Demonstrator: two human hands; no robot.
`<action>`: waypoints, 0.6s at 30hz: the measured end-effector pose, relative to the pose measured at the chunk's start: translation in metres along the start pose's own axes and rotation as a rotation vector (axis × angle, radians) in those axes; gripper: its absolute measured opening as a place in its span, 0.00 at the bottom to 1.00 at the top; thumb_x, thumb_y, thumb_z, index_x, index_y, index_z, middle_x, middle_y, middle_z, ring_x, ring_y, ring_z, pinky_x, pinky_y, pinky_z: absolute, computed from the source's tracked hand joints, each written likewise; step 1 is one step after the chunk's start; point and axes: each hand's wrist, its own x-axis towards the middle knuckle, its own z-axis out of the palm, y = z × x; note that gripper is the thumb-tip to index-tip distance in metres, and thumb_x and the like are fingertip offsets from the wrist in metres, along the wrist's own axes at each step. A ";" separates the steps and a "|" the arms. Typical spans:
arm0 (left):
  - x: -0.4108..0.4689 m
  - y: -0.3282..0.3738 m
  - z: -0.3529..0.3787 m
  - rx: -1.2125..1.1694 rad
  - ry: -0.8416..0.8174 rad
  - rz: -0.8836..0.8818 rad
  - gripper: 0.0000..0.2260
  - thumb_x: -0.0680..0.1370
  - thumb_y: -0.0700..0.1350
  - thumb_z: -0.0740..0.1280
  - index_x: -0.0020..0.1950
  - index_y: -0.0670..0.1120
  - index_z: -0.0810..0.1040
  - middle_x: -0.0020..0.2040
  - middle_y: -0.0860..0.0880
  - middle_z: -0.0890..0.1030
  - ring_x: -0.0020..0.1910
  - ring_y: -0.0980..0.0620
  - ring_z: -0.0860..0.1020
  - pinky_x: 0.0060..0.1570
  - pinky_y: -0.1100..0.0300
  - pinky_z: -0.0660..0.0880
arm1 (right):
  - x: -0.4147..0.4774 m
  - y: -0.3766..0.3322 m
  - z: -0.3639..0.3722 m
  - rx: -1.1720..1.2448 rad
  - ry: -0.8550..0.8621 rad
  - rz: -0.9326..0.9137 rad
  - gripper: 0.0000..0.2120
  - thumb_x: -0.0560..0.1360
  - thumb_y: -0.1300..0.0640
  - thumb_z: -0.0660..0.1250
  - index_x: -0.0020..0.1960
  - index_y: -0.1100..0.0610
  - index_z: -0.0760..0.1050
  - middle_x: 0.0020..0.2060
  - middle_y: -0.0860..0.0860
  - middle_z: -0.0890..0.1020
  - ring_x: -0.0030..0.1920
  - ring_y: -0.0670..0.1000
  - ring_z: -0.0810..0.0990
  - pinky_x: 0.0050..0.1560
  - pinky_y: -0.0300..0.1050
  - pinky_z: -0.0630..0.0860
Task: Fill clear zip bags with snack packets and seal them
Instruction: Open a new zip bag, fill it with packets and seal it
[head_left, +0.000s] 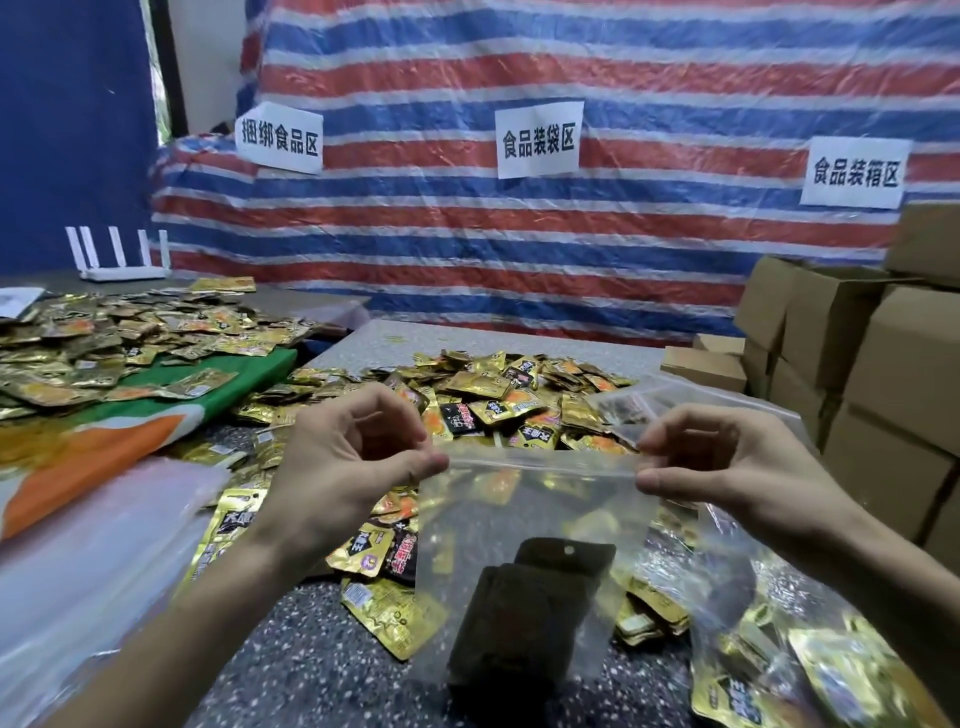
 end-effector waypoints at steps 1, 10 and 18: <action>0.000 0.000 0.002 0.007 -0.001 0.012 0.08 0.64 0.40 0.76 0.39 0.46 0.80 0.38 0.45 0.82 0.39 0.50 0.82 0.40 0.59 0.80 | 0.000 0.002 0.001 -0.011 0.009 0.004 0.13 0.61 0.68 0.75 0.44 0.67 0.78 0.34 0.56 0.83 0.32 0.46 0.81 0.33 0.35 0.77; -0.003 0.000 0.023 0.091 0.048 0.084 0.13 0.67 0.41 0.78 0.37 0.54 0.76 0.38 0.45 0.83 0.37 0.51 0.82 0.39 0.60 0.79 | 0.005 -0.019 0.025 -0.693 -0.139 -0.189 0.27 0.68 0.37 0.70 0.66 0.41 0.72 0.60 0.32 0.76 0.62 0.33 0.73 0.59 0.32 0.71; -0.007 0.006 0.033 0.120 0.011 0.118 0.17 0.70 0.36 0.77 0.36 0.54 0.73 0.37 0.46 0.81 0.37 0.51 0.79 0.43 0.52 0.80 | 0.027 -0.035 0.065 -0.705 -0.240 -0.385 0.04 0.76 0.54 0.72 0.48 0.52 0.84 0.41 0.43 0.83 0.44 0.43 0.79 0.45 0.41 0.76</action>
